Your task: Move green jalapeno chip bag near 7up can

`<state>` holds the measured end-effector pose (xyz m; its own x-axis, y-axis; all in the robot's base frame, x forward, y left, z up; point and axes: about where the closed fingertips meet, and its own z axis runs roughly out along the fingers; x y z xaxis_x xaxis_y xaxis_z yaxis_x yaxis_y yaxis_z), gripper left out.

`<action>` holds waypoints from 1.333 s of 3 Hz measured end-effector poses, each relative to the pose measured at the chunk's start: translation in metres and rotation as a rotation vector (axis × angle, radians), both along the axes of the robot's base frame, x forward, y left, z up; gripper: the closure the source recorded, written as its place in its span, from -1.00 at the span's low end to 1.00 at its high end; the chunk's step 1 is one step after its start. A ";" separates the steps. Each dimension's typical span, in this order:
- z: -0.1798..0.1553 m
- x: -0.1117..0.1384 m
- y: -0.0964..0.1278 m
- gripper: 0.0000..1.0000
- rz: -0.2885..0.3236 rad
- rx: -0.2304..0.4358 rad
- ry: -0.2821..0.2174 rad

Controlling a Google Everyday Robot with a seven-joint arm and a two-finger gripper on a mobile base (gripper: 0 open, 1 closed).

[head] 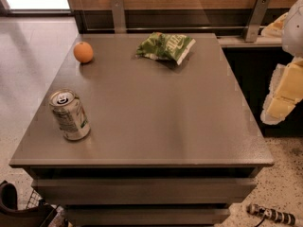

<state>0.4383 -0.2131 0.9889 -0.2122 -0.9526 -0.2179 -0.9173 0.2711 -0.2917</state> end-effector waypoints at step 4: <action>0.021 0.110 -0.002 -1.00 -0.168 0.296 -0.136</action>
Offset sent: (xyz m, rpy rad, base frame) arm 0.0399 -0.0069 0.0102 0.0612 -0.0270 -0.0393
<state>0.5482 -0.2148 1.0095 -0.3104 -0.7987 -0.5155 -0.8114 0.5051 -0.2941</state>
